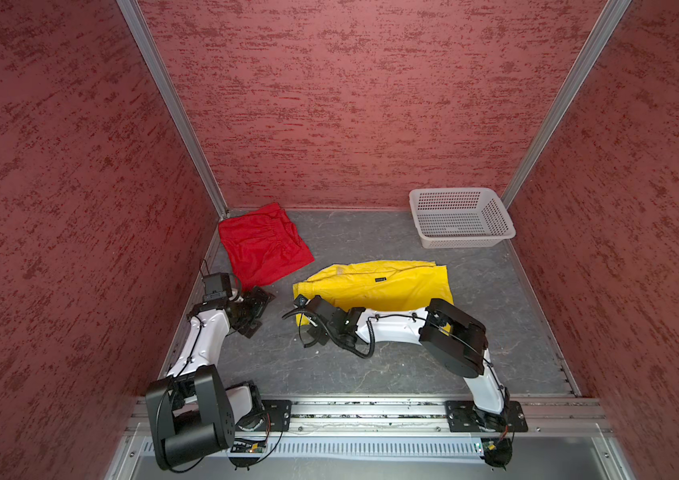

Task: Fold and stack the shorts

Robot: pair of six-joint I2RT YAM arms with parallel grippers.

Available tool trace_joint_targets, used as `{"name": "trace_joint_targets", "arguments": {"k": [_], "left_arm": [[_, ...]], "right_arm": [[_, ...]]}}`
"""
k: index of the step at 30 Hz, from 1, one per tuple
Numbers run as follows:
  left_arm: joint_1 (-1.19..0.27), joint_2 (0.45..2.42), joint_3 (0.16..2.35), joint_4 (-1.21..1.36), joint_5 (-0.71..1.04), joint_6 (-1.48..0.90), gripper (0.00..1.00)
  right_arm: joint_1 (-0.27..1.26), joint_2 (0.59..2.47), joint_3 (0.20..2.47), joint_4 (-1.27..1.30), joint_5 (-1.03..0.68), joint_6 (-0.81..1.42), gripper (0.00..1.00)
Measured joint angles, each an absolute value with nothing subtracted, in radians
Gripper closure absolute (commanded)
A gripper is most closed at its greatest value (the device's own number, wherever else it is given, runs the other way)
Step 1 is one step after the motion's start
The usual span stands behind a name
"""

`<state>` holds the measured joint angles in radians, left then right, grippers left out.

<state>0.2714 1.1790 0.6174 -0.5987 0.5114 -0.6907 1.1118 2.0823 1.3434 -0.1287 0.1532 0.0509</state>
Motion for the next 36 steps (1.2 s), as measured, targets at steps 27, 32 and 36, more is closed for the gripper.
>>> {"name": "trace_joint_targets", "arguments": {"k": [27,32,36], "left_arm": [[0.004,1.162,0.299,0.153,0.552,-1.237,0.00],[-0.001,1.111,0.267,0.208,0.523,-1.300,0.00],[-0.001,1.050,0.266,0.234,0.493,-1.331,0.01]], "right_arm": [[1.086,1.905,1.218,-0.058,-0.014,0.158,1.00],[1.086,1.914,1.218,-0.056,-0.043,0.168,1.00],[1.086,1.934,1.218,-0.056,-0.064,0.176,1.00]]}}
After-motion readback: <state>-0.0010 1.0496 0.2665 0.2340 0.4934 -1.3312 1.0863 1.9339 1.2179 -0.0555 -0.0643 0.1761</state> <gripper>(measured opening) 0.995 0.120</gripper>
